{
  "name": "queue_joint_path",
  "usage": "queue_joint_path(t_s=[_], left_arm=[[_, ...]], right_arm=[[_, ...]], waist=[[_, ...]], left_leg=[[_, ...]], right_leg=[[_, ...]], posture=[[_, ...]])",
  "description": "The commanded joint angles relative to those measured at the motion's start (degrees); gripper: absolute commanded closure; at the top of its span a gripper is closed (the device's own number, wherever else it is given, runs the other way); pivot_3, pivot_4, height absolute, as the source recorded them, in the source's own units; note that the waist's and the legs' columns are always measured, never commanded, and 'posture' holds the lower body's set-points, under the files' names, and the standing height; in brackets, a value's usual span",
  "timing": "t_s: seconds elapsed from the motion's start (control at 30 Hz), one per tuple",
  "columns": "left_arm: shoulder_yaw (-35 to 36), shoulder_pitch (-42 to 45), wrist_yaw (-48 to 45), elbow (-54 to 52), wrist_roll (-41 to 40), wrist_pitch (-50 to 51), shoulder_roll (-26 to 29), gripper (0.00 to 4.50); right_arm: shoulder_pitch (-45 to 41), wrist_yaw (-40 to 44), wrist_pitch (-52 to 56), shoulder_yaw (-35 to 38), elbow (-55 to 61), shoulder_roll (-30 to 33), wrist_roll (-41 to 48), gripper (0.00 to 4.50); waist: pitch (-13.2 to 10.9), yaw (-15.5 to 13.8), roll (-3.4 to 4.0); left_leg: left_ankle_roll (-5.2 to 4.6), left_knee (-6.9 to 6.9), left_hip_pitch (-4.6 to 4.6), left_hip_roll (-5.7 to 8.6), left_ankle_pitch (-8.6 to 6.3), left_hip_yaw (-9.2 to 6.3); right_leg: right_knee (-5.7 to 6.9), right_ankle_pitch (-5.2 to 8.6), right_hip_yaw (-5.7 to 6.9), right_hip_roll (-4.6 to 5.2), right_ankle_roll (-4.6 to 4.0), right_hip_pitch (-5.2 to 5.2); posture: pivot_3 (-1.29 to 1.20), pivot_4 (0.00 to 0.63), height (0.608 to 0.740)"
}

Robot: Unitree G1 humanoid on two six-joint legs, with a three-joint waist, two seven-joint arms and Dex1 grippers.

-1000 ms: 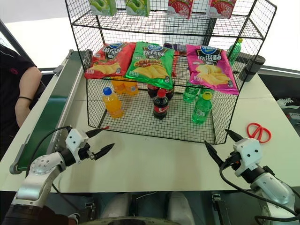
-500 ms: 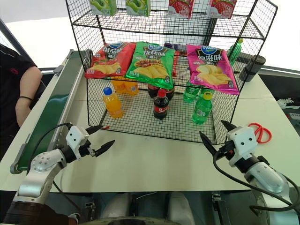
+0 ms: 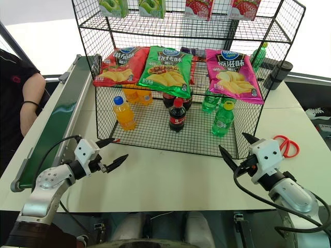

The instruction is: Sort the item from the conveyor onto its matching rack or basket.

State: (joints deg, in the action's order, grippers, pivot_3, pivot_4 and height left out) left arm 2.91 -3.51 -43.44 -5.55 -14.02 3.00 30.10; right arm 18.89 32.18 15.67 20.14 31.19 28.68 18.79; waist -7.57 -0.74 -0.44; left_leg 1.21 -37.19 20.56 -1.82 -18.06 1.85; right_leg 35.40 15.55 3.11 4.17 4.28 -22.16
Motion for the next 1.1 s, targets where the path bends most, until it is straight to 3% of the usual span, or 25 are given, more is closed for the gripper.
queue_joint_path(t_s=[0.03, 1.1], left_arm=[[-0.46, 0.95, 0.48, -0.85, 0.48, -1.02, -0.46, 0.0], [-0.93, 1.97, 1.57, -2.34, 0.68, 0.27, -1.27, 0.0]], right_arm=[[-0.69, 0.61, -2.27, 0.11, -0.72, 0.37, -0.11, 0.03], [-0.73, 1.97, -6.36, -0.29, -4.51, 0.79, -0.32, 0.03]], waist=[[0.0, 0.0, 0.0], [0.0, 0.0, 0.0]], left_leg=[[0.0, 0.0, 0.0, 0.0, 0.0, 0.0], [0.0, 0.0, 0.0, -0.01, 0.0, 0.0]], right_leg=[[0.0, 0.0, 0.0, 0.0, 0.0, 0.0], [0.0, 0.0, -0.01, -0.01, 0.0, 0.0]], posture=[[0.0, 0.15, 0.74], [0.0, 0.15, 0.74]])
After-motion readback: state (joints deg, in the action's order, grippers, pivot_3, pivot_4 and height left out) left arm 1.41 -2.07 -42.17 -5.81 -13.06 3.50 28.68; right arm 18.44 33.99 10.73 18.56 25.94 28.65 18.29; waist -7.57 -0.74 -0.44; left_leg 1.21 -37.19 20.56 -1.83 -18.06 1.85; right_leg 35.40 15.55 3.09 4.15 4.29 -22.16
